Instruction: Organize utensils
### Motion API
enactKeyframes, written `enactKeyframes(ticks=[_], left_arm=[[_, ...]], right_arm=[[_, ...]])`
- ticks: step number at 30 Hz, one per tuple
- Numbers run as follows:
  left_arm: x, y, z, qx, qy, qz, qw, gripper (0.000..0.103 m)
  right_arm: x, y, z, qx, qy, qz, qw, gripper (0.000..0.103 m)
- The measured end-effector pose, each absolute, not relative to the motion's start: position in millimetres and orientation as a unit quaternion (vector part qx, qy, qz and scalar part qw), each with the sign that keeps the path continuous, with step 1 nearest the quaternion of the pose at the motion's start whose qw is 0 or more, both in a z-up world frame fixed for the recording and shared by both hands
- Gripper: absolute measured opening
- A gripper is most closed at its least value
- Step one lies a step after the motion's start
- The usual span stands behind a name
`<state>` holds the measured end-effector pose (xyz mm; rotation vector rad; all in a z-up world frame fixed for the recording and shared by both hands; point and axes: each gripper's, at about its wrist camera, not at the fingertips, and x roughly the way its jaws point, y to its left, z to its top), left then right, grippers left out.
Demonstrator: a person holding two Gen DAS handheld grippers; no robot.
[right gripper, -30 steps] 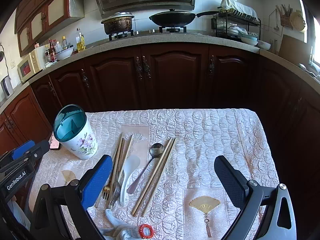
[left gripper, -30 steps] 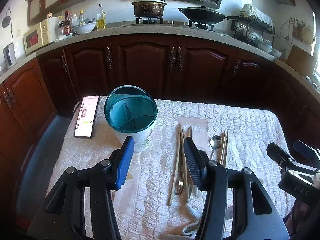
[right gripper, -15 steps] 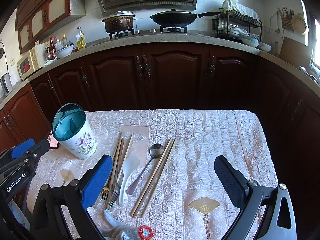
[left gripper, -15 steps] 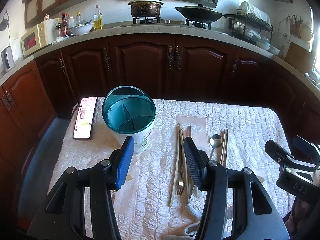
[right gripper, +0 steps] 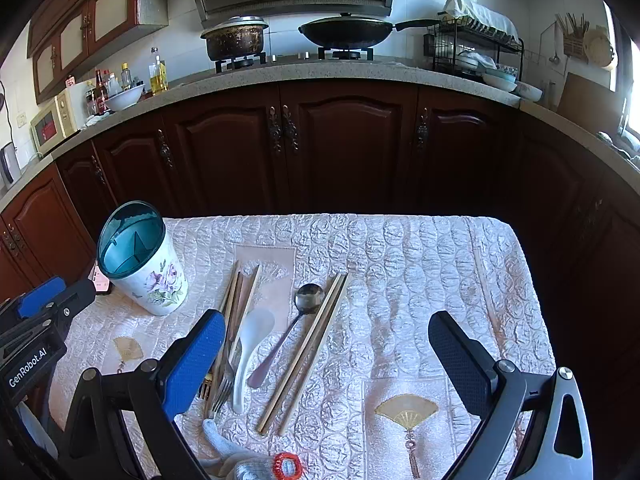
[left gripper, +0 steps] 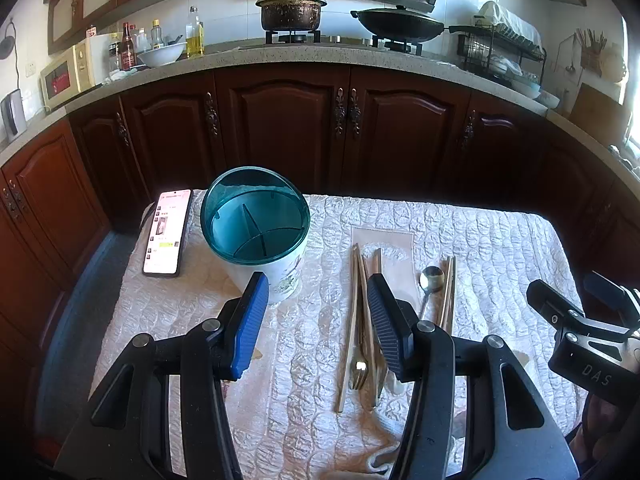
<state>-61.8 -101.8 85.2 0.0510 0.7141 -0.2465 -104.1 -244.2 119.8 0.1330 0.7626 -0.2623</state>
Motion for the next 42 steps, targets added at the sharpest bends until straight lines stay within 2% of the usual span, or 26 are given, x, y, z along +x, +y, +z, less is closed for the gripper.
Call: enactKeyframes(ticks=[42], left_arm=[[-37,-114,56,0.028,0.382,-0.13,0.914,0.051]], right_arm=[[-82,-250,89,0.068,0.407,-0.127,0.902,0.101]])
